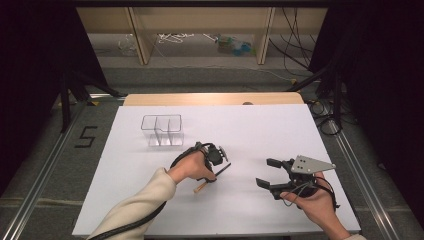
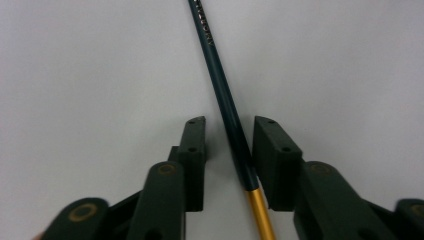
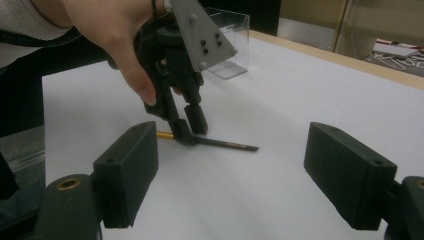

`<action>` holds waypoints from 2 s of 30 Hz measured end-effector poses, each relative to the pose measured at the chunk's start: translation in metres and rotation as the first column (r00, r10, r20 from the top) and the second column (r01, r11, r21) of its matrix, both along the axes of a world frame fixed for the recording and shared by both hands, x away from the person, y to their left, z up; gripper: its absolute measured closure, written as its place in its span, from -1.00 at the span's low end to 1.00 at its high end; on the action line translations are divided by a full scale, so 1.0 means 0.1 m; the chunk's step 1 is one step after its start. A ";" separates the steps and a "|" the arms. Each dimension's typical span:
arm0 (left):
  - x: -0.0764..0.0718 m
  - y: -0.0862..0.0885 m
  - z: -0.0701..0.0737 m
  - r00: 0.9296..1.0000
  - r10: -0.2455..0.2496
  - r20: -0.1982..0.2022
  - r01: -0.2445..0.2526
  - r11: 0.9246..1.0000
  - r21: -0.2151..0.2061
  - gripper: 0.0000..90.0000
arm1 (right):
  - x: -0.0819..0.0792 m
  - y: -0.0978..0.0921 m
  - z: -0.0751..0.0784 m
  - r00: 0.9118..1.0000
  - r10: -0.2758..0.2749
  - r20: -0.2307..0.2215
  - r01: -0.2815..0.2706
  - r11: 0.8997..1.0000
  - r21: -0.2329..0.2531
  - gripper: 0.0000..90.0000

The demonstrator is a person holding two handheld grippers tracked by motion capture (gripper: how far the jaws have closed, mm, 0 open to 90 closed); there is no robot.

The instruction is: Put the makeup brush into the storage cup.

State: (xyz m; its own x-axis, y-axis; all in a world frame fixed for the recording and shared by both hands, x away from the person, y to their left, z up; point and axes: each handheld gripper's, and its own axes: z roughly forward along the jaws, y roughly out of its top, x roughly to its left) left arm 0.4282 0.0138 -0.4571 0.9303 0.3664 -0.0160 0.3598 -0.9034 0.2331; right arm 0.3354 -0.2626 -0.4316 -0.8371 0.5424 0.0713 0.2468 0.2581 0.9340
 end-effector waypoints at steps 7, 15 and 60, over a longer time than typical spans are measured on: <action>0.00 0.00 0.00 0.999 -0.047 0.005 0.047 0.999 0.007 0.83 | 0.00 0.00 0.00 1.000 0.001 -0.002 -0.001 1.000 -0.007 -0.50; -0.03 -0.02 0.00 0.997 -0.069 0.022 0.069 0.997 0.019 0.84 | 0.01 0.00 -0.02 1.000 0.005 0.004 -0.005 1.000 0.007 -0.49; -0.55 0.34 0.42 0.978 -0.180 0.104 0.188 0.980 -0.067 0.84 | 0.03 0.08 -0.05 0.997 0.081 -0.019 -0.082 0.995 -0.054 -0.50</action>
